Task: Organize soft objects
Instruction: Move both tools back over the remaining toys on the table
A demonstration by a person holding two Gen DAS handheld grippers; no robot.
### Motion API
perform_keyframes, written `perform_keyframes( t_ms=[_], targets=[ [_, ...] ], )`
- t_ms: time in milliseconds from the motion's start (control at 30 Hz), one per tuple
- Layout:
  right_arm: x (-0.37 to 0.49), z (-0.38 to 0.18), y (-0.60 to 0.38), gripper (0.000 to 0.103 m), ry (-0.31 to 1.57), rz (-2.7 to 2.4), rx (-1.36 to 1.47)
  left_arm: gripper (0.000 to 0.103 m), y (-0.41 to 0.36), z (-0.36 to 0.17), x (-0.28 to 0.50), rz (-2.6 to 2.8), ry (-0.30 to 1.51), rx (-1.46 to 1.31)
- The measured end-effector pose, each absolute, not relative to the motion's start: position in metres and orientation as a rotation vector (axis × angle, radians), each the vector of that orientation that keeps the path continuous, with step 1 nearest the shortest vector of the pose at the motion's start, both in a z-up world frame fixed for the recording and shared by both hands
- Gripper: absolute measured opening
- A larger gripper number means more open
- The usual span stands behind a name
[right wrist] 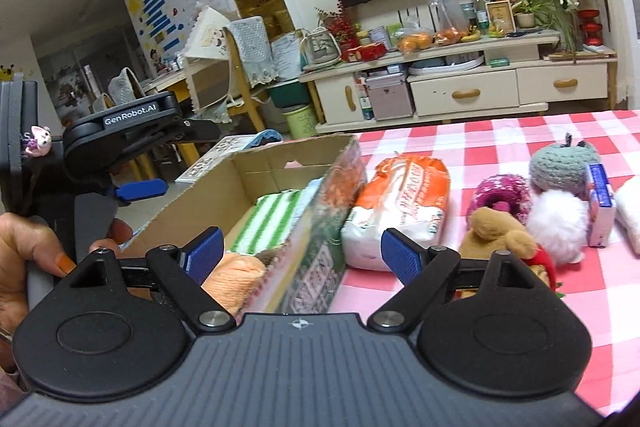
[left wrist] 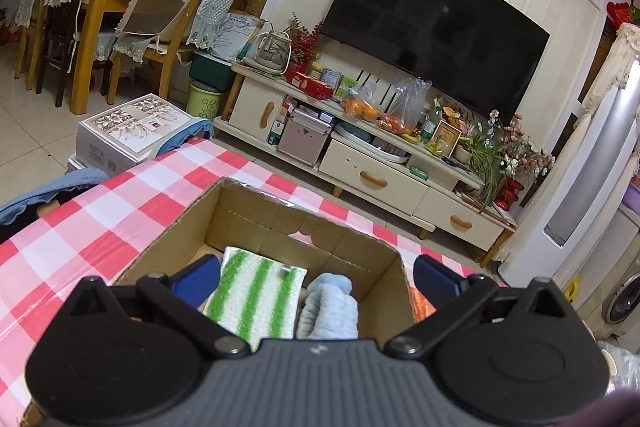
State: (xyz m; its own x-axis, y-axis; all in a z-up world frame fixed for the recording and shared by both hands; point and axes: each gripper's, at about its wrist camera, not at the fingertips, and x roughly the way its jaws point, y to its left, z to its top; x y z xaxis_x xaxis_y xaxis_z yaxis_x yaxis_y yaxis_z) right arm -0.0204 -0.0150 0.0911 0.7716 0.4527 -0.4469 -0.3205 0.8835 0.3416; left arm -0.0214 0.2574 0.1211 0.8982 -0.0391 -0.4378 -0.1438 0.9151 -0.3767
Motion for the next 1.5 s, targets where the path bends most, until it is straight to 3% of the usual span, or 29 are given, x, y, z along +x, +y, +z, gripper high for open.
perform_keyframes(
  t_ms=[1500],
  targets=[
    [-0.021, 0.088, -0.067, 0.103, 0.503, 0.259, 0.232, 0.102, 0.139, 0.116, -0.019, -0.107, 0.485, -0.197]
  ],
)
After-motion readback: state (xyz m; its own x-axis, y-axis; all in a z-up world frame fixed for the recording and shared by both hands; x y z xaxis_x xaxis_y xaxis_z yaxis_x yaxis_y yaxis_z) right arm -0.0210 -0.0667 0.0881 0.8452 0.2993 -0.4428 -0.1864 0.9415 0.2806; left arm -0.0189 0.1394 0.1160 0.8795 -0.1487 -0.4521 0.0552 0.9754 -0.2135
